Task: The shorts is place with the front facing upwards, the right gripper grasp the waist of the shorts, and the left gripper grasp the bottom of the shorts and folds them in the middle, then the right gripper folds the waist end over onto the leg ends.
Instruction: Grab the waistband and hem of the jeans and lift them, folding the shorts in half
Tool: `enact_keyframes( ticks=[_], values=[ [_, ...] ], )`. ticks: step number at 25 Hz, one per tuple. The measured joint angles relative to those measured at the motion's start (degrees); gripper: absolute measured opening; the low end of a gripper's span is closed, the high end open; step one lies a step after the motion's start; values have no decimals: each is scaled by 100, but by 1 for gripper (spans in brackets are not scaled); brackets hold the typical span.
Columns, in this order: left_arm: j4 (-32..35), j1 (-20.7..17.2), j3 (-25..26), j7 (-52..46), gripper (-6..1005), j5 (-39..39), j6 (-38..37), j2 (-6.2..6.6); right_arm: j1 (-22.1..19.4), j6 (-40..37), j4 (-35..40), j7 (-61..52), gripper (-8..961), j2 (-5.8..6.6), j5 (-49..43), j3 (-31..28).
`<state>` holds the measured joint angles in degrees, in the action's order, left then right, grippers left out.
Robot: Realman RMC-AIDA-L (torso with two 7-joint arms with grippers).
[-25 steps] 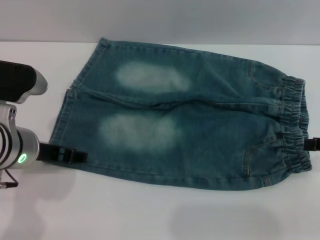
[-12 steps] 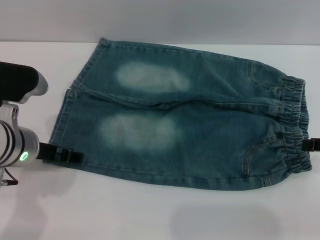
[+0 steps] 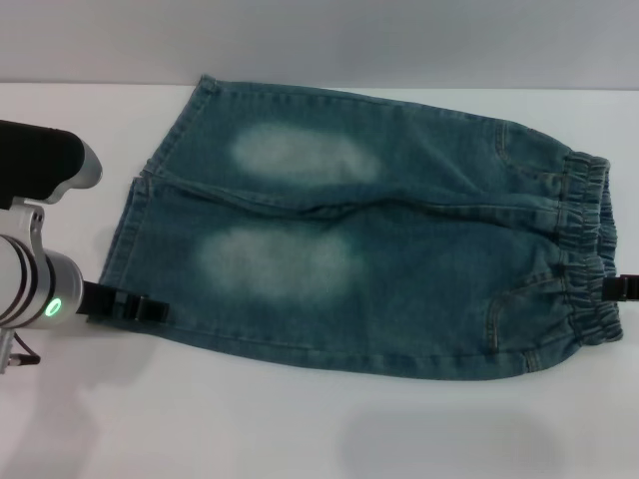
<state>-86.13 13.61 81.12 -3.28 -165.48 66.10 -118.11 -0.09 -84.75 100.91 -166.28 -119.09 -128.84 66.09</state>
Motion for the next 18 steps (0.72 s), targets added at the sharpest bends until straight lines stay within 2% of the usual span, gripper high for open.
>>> enact_keyframes(
  ticks=[18],
  values=[
    [-104,10,72,-33,843,-11,39,30,29,3,-13,-6,739,0,41,9]
  ],
)
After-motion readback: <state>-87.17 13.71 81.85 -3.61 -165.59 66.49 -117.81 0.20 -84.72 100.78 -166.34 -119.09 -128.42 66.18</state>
